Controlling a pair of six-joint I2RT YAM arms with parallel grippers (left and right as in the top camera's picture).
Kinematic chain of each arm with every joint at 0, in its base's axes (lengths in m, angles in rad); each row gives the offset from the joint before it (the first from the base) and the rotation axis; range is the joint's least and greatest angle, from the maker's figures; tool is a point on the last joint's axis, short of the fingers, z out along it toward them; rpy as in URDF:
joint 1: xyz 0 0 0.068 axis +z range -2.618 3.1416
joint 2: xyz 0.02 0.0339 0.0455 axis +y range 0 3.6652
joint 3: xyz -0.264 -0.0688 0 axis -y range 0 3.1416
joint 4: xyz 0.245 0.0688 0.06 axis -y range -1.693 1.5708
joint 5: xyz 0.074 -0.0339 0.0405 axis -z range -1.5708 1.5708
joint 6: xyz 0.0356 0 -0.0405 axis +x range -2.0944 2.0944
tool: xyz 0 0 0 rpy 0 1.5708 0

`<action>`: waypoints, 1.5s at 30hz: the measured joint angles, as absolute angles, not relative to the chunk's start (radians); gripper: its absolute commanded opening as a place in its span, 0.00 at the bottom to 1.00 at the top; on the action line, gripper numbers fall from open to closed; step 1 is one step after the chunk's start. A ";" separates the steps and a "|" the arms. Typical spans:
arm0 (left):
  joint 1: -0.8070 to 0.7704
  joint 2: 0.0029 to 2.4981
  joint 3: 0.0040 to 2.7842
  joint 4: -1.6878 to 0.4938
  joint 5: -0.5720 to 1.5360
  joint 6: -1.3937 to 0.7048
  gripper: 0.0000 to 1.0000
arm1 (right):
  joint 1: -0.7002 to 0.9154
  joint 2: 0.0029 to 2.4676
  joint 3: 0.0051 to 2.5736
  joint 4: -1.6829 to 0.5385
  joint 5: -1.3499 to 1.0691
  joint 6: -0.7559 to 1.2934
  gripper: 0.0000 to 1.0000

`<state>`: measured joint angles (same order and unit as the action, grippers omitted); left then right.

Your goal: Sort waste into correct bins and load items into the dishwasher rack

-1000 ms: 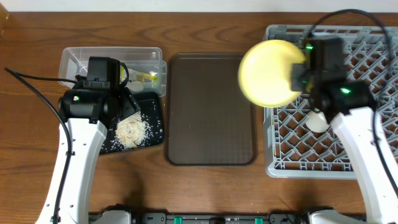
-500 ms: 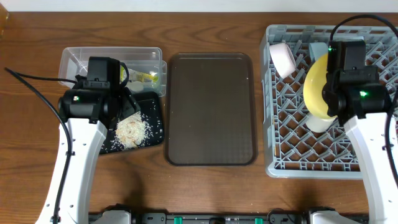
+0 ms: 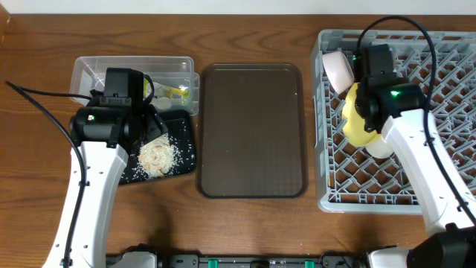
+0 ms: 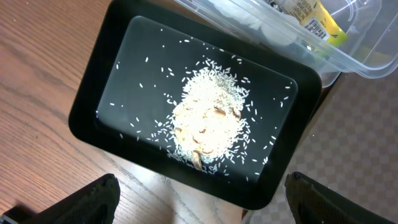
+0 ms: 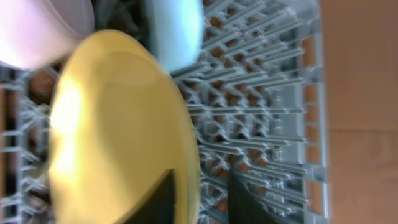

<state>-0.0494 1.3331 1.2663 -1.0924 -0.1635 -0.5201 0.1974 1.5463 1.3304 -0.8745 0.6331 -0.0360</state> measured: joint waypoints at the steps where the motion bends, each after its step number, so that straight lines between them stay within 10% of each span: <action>1: -0.049 1.333 1.266 -1.092 -0.163 -0.520 0.88 | 0.200 1.547 1.330 -0.875 0.610 -0.018 0.38; 13: -0.070 1.333 1.266 -1.027 -0.126 -0.387 0.88 | 0.046 1.497 1.330 -0.938 0.157 0.198 0.70; 27: -0.158 1.319 1.247 -1.145 -0.021 -0.263 0.88 | -0.083 1.406 1.304 -1.131 -0.039 0.204 0.73; 35: -0.158 1.047 1.055 -1.038 -0.014 -0.252 0.88 | -0.083 1.156 1.002 -0.919 -0.118 0.197 0.99; 45: -0.158 0.610 0.867 -0.896 -0.009 -0.235 0.89 | -0.083 0.672 0.711 -0.782 -0.097 0.191 0.99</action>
